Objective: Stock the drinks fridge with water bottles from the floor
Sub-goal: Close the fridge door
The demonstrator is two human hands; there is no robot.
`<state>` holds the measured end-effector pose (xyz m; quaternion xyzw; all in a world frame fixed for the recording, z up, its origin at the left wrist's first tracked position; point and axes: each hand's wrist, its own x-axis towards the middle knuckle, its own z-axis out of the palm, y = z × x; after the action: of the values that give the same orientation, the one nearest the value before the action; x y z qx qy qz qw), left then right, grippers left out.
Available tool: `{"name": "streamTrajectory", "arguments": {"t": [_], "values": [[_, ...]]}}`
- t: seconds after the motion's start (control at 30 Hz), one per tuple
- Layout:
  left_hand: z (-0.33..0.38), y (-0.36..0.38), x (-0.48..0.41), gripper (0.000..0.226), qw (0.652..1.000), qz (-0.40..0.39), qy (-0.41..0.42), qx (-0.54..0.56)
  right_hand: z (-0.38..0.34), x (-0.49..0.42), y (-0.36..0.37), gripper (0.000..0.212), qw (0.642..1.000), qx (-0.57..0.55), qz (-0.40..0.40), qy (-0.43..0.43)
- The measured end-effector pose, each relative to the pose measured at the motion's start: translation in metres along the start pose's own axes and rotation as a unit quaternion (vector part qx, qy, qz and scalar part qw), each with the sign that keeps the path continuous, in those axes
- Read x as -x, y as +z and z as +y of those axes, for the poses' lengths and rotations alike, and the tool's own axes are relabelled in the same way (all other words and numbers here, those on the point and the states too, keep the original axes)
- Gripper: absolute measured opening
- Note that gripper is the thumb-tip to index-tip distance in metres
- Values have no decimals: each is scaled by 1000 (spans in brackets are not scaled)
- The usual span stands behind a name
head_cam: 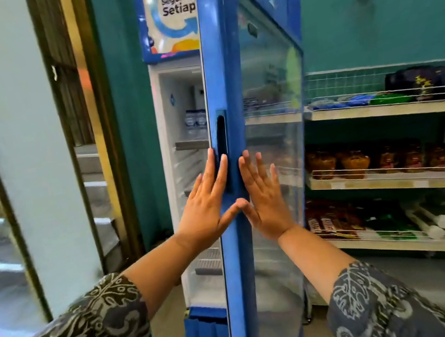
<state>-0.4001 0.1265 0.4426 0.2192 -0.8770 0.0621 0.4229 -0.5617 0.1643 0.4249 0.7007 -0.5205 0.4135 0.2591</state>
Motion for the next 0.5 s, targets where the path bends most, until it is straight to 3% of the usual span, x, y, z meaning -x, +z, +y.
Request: {"name": "streamTrajectory", "arguments": {"t": [0.33,0.5], "values": [[-154,-7,-7,100,999,-35,-30,-11,-27,-70,124,57,997,-6,18,79],[-216,1,-20,100,997,-42,-54,27,-11,-87,163,61,994,35,-21,98]]}}
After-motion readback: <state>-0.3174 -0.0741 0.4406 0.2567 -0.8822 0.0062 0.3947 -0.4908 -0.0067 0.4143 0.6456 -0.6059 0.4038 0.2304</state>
